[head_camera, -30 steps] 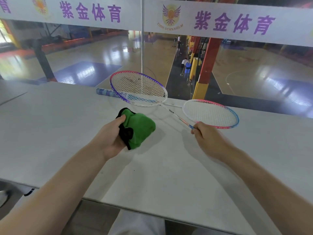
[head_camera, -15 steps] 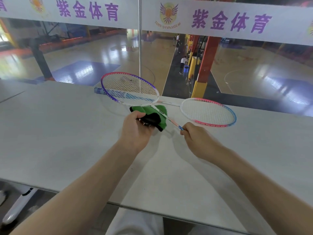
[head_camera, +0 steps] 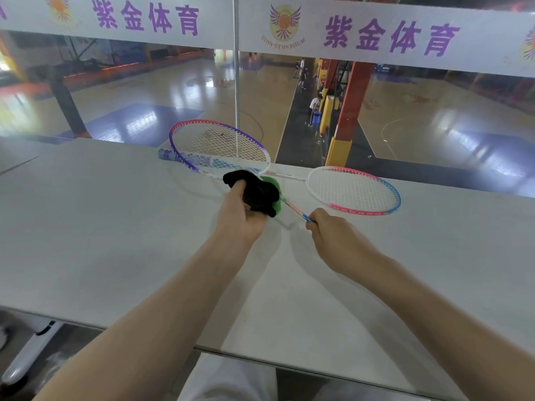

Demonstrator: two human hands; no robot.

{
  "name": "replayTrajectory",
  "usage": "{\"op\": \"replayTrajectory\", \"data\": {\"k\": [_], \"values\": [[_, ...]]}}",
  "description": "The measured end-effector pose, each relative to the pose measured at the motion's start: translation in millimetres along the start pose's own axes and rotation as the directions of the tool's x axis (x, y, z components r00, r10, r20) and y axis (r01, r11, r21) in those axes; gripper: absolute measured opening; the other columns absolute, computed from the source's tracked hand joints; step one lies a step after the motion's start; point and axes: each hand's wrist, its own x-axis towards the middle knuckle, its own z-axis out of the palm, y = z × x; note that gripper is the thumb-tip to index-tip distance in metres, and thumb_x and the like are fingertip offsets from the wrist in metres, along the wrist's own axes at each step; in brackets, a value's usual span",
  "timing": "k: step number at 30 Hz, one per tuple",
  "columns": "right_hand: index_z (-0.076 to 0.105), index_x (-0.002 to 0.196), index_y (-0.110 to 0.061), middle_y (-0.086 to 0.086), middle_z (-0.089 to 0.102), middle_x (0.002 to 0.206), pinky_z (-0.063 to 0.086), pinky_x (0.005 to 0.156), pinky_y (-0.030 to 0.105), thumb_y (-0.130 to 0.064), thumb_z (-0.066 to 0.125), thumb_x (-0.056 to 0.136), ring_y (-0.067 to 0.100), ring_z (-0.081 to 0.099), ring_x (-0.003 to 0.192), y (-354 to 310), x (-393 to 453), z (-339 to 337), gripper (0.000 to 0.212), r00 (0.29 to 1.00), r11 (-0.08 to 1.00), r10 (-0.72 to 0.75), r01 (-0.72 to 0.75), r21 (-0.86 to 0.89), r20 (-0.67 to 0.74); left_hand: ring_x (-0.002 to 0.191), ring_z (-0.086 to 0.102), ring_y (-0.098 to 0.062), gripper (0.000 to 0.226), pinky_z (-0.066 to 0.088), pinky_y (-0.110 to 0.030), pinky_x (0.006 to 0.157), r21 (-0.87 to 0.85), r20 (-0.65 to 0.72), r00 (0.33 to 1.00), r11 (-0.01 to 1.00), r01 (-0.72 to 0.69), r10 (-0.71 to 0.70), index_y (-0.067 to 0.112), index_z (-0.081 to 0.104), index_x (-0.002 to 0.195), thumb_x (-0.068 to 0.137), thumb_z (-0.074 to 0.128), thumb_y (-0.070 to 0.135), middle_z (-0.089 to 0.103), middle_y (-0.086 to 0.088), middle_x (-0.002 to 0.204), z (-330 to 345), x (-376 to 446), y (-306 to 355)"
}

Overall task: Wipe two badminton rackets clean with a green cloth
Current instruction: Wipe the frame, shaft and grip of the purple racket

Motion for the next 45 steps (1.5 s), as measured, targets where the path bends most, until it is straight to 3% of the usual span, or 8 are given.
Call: {"op": "replayTrajectory", "data": {"k": [6, 10, 15, 26, 30, 34, 39, 45], "values": [[0.043, 0.106, -0.017, 0.001, 0.051, 0.067, 0.034, 0.045, 0.034, -0.005, 0.043, 0.097, 0.017, 0.049, 0.052, -7.3, -1.0, 2.8, 0.015, 0.998, 0.985, -0.038, 0.029, -0.169, -0.053, 0.098, 0.068, -0.025, 0.041, 0.056, -0.041, 0.088, 0.179, -0.108, 0.981, 0.973, -0.143, 0.164, 0.005, 0.061, 0.120, 0.098, 0.056, 0.039, 0.070, -0.013, 0.115, 22.1, 15.3, -6.0], [0.043, 0.105, -0.016, 0.002, 0.052, 0.067, 0.032, 0.043, 0.033, -0.006, 0.043, 0.097, 0.018, 0.047, 0.051, -2.4, 0.6, 2.9, 0.013, 0.997, 0.987, -0.036, 0.026, -0.161, -0.062, 0.080, 0.066, -0.021, 0.019, 0.058, -0.034, 0.065, 0.341, -0.160, 0.965, 0.929, -0.144, 0.208, 0.009, 0.057, 0.112, 0.100, 0.055, 0.024, 0.067, -0.008, 0.093, 26.5, 21.0, -1.2], [0.041, 0.100, -0.017, 0.001, 0.051, 0.066, 0.029, 0.041, 0.033, -0.010, 0.041, 0.100, 0.017, 0.047, 0.049, 0.6, -5.3, 4.5, 0.008, 0.996, 0.981, -0.048, 0.033, -0.191, -0.072, 0.096, 0.070, -0.036, 0.057, 0.058, -0.050, 0.073, 0.445, -0.165, 0.956, 0.883, -0.149, 0.244, 0.004, 0.062, 0.120, 0.070, 0.066, 0.031, 0.070, -0.019, 0.110, 14.0, 30.8, -3.4], [0.041, 0.103, -0.019, 0.000, 0.050, 0.066, 0.026, 0.041, 0.032, -0.009, 0.040, 0.097, 0.017, 0.048, 0.050, 6.8, -14.2, 4.6, 0.011, 0.995, 0.967, -0.078, 0.061, -0.247, -0.059, 0.099, 0.068, -0.039, 0.049, 0.054, -0.040, 0.051, 0.431, -0.204, 0.966, 0.900, -0.058, 0.160, 0.003, 0.067, 0.115, 0.072, 0.065, 0.028, 0.071, -0.018, 0.109, 13.1, 31.3, -11.9], [0.046, 0.093, -0.014, 0.005, 0.055, 0.071, 0.034, 0.048, 0.032, -0.023, 0.034, 0.103, 0.019, 0.048, 0.055, 7.1, -10.5, -5.9, 0.018, 1.000, 1.000, -0.018, 0.018, -0.001, -0.019, 0.065, 0.067, -0.033, 0.034, 0.045, -0.033, 0.040, 0.421, -0.165, 0.971, 0.903, -0.088, 0.172, 0.005, 0.065, 0.111, 0.089, 0.055, 0.030, 0.070, -0.015, 0.101, 21.6, 21.4, -16.1], [0.045, 0.084, -0.012, 0.004, 0.045, 0.070, 0.029, 0.045, 0.026, -0.030, 0.036, 0.102, 0.014, 0.034, 0.052, 4.0, -1.9, -18.9, 0.027, 0.956, 0.889, 0.067, -0.187, 0.418, 0.286, 0.045, 0.062, -0.021, 0.021, 0.045, -0.029, 0.040, 0.405, -0.126, 0.977, 0.908, -0.106, 0.170, 0.012, 0.060, 0.093, 0.096, 0.046, 0.027, 0.066, -0.009, 0.088, 22.5, 18.7, -19.1], [0.056, 0.094, -0.011, -0.004, 0.035, 0.059, 0.018, 0.042, 0.022, -0.032, 0.038, 0.104, 0.009, 0.023, 0.047, 0.1, 7.3, -21.6, 0.029, 0.901, 0.586, 0.042, -0.373, 0.720, 0.432, 0.078, 0.063, -0.020, 0.015, 0.052, -0.028, 0.055, 0.307, -0.114, 0.986, 0.948, -0.082, 0.122, 0.013, 0.056, 0.095, 0.099, 0.044, 0.021, 0.063, -0.008, 0.096, 26.2, 19.1, -18.2], [0.057, 0.090, -0.011, 0.000, 0.041, 0.061, 0.021, 0.041, 0.021, -0.031, 0.037, 0.104, 0.011, 0.026, 0.044, -3.0, 8.9, -13.3, 0.031, 0.946, 0.699, 0.113, -0.294, 0.652, 0.305, 0.106, 0.062, -0.033, 0.038, 0.054, -0.050, 0.088, 0.464, -0.148, 0.973, 0.881, -0.090, 0.178, 0.004, 0.052, 0.127, 0.098, 0.049, 0.029, 0.061, -0.018, 0.124, 22.0, 22.2, -19.3]]}}
